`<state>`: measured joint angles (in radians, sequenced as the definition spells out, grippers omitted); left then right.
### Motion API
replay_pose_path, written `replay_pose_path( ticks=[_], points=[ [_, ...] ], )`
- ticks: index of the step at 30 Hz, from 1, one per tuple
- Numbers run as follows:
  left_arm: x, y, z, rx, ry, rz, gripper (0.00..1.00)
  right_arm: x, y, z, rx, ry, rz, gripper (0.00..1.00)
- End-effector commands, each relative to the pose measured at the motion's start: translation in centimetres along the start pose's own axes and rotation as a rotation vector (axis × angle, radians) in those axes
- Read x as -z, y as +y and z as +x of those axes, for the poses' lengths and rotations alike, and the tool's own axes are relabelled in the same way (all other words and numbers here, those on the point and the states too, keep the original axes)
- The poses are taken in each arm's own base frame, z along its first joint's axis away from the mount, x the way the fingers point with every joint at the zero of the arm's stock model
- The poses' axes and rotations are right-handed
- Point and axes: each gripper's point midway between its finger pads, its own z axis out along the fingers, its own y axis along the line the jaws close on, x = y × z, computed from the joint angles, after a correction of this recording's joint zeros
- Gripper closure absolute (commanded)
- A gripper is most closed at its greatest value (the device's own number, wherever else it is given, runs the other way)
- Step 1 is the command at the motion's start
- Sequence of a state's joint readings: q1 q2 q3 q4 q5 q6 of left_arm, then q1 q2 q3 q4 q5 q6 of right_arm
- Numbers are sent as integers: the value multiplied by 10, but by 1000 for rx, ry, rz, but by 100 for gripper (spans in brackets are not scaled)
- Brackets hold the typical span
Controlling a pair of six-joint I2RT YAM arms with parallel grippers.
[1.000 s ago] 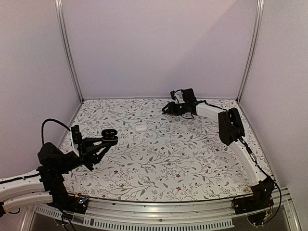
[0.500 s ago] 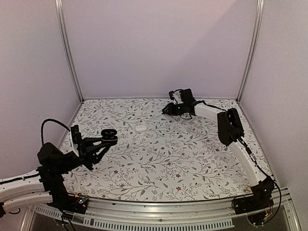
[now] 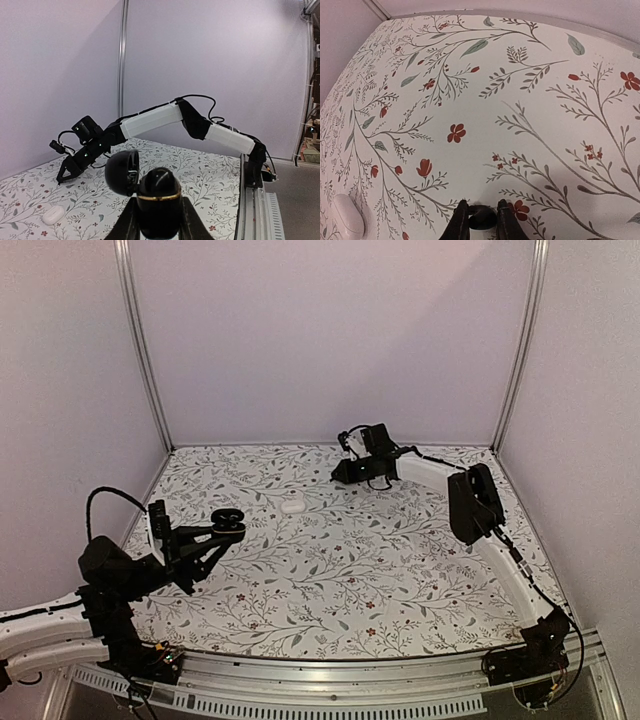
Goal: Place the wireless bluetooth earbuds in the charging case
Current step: Move the right earbud to the center of the board.
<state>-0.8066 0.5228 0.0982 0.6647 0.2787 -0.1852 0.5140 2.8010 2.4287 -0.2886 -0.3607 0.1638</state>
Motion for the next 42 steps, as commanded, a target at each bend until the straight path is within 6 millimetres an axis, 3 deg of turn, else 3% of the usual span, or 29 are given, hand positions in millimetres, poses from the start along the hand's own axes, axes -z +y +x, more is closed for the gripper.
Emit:
replay_pose_path(
  ticks=[1,11,16,22,26,27,31,36,39,42],
  points=[
    [-1,4,-2,-6,1,-13,100,10,14,12,61,69,6,86],
    [-2,3,0,-6,12,-6,100,43,49,32,129,141,-67,92],
    [-3,2,-1,-8,13,1,100,59,68,60,184,203,-108,92],
    [-3,2,0,-6,16,-2,100,80,89,111,201,305,-117,92],
    [-3,1,0,-7,16,3,100,106,111,140,205,340,-131,92],
    [-3,1,0,-5,16,4,100,118,122,138,215,326,-139,91],
    [-3,1,1,-4,20,5,100,154,143,158,230,373,-141,89],
    [-3,0,1,-2,17,10,100,195,153,160,214,374,-121,76],
    [-3,-1,1,2,18,14,100,220,163,145,227,297,-135,67],
    [-3,-2,2,7,17,18,100,234,157,145,183,267,-121,63]
  ],
)
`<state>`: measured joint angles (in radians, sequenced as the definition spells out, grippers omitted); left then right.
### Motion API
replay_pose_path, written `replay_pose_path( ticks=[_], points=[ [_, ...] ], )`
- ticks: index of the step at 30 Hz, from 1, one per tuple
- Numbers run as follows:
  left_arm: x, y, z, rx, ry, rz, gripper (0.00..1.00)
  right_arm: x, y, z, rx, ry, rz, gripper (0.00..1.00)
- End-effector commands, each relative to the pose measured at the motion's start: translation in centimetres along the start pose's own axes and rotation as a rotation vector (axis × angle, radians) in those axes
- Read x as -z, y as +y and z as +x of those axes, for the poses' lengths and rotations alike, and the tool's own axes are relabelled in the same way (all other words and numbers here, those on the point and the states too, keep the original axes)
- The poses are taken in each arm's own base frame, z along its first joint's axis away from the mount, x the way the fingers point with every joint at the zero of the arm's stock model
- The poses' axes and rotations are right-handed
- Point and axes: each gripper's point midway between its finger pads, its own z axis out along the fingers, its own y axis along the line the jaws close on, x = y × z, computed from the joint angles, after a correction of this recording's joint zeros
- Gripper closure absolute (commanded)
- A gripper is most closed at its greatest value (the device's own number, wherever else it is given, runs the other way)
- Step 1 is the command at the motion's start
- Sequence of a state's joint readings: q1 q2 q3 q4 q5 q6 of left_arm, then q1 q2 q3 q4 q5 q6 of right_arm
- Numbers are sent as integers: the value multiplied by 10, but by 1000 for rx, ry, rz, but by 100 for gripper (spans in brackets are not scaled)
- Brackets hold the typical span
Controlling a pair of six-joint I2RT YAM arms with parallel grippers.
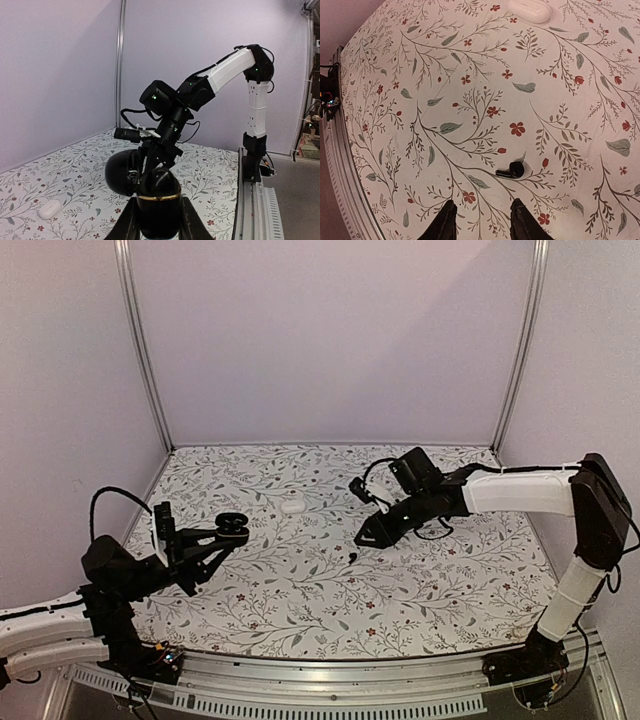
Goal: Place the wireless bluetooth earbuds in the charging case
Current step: Move the right earbud to the center of the board, then pick up the right earbud from the center of the board.
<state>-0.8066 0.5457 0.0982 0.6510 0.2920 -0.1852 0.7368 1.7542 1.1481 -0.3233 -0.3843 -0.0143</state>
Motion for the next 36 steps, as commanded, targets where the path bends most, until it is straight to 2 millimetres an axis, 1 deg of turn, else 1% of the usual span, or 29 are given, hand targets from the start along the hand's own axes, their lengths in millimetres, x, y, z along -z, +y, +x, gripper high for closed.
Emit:
replay_pose_path(
  ticks=[1,3,7,12,16,25,33,36],
  points=[
    [-1,-1,-7,-2,-19,10,100,21,-7,0,-62,-62,27,63],
    [-1,-1,-8,-4,-20,10,100,20,-9,3,-98,-50,29,62],
    [-1,-1,-7,-4,-16,6,100,12,-10,-2,-137,-5,31,61],
    [-1,0,-6,-6,-15,4,100,1,-8,-1,-114,99,88,59],
    [-1,-1,-6,-6,-17,7,100,-12,-9,5,-107,159,125,59],
    [0,-2,-5,-6,-13,11,100,-38,-9,12,-85,239,172,62],
    [0,-2,-6,-14,-17,10,100,-50,-16,19,-90,274,201,64],
    [0,-2,-5,-18,-15,11,100,-54,-18,21,-90,283,210,67]
  ],
)
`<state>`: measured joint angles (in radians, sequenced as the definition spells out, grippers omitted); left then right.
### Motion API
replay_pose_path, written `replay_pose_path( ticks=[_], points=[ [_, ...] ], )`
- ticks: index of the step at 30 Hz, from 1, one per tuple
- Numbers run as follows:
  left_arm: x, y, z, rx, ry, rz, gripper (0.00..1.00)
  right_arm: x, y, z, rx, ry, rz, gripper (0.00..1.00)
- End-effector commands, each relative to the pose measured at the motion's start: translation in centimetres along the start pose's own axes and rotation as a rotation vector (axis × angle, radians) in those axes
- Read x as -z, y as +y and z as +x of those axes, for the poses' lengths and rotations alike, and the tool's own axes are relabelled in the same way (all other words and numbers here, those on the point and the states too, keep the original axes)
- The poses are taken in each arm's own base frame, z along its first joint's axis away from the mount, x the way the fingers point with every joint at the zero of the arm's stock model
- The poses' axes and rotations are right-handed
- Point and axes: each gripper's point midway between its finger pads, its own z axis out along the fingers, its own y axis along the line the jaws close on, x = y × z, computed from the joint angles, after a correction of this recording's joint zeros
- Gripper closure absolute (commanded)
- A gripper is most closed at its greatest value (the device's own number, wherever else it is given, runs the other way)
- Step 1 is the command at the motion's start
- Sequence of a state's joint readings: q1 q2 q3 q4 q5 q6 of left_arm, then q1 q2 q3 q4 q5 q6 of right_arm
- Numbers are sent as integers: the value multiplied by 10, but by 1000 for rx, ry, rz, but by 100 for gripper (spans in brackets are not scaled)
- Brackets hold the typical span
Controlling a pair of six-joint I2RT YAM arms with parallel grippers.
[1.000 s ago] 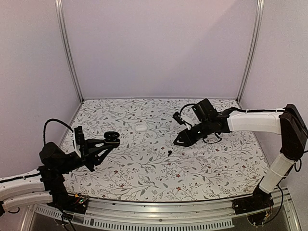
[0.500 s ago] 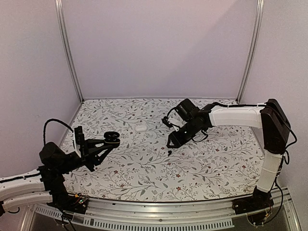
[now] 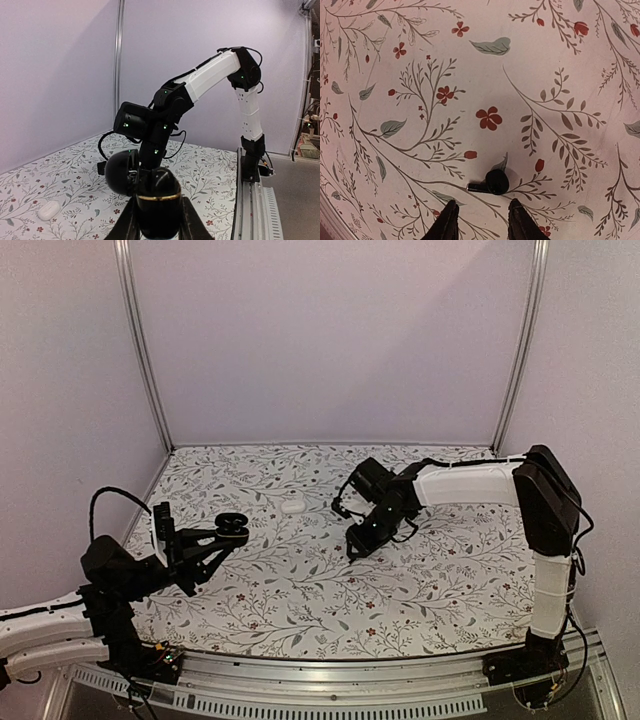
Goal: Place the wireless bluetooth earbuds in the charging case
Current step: Pick up the right earbud from the center of the board.
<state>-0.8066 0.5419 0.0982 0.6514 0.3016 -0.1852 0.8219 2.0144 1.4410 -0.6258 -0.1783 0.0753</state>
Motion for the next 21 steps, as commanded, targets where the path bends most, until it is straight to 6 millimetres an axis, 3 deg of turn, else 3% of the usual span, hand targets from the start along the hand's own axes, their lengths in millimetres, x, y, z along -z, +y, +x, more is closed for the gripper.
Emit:
replay_pose_path(
  ticks=[1,21],
  points=[
    [-1,0,-5,-17,-12,2,100,-8,-3,-2,-2,17,31,68],
    [0,1,-5,-23,-14,-4,100,-26,-7,-5,4,35,47,75]
  ],
)
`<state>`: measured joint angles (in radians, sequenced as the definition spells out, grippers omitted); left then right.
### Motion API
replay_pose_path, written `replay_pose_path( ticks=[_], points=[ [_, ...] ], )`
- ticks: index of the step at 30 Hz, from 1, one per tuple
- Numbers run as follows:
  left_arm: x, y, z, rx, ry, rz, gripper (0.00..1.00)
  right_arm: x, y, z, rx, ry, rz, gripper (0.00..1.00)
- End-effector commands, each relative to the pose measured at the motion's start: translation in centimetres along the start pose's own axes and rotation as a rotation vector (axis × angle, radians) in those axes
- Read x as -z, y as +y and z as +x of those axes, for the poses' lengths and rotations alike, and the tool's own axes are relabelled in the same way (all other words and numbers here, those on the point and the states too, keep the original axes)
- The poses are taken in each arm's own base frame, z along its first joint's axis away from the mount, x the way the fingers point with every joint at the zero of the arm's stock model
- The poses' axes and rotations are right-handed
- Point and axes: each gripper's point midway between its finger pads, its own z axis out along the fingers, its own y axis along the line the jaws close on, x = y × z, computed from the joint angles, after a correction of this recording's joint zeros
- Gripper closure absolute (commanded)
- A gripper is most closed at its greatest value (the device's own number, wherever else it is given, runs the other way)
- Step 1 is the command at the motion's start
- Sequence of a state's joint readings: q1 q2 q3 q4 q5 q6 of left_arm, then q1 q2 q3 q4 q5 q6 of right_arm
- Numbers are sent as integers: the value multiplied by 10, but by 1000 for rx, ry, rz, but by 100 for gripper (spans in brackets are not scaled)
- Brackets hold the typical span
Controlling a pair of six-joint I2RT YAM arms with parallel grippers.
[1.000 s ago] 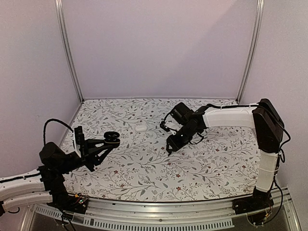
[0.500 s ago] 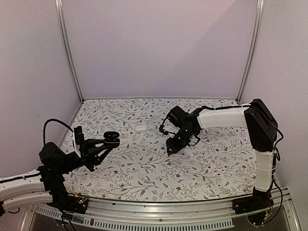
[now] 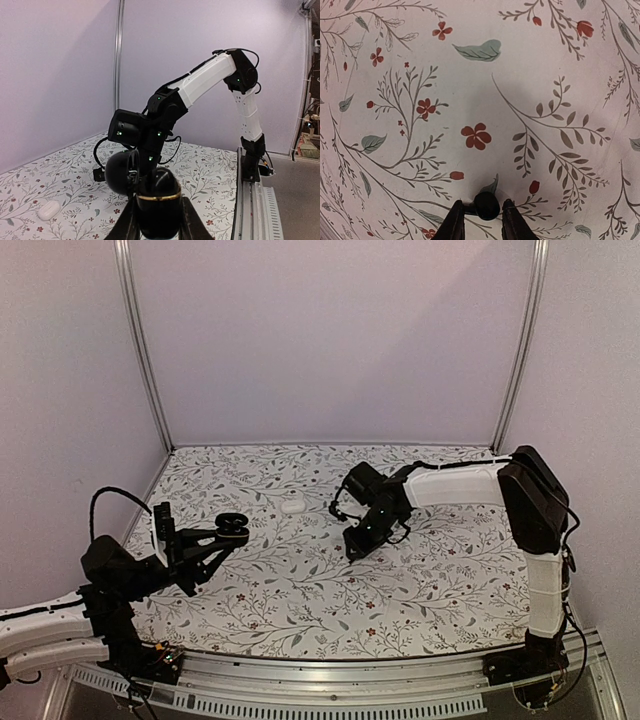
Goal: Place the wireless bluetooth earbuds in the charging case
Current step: Pick up the right earbud from the center of the board.
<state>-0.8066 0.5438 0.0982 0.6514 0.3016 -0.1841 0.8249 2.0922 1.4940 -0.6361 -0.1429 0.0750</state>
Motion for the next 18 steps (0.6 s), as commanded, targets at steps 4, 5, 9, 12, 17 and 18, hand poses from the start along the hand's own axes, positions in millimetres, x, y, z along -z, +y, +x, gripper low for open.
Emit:
replay_pose_path(
  ticks=[4,5,9,12,17,18],
  points=[
    [0,1,-4,-23,-13,-4,100,-10,-2,0,13,23,33,77],
    [0,1,-5,-24,-14,-3,100,-10,-3,2,15,29,40,78],
    [0,0,-4,-25,-13,-2,100,-11,-3,6,22,41,54,79],
    [-1,0,-4,-25,-13,0,100,-12,0,8,32,50,58,79],
    [-1,0,-4,-26,-12,1,100,-14,3,11,42,62,61,75],
    [-1,0,-4,-25,-10,0,100,-14,3,12,40,62,61,77]
  ],
)
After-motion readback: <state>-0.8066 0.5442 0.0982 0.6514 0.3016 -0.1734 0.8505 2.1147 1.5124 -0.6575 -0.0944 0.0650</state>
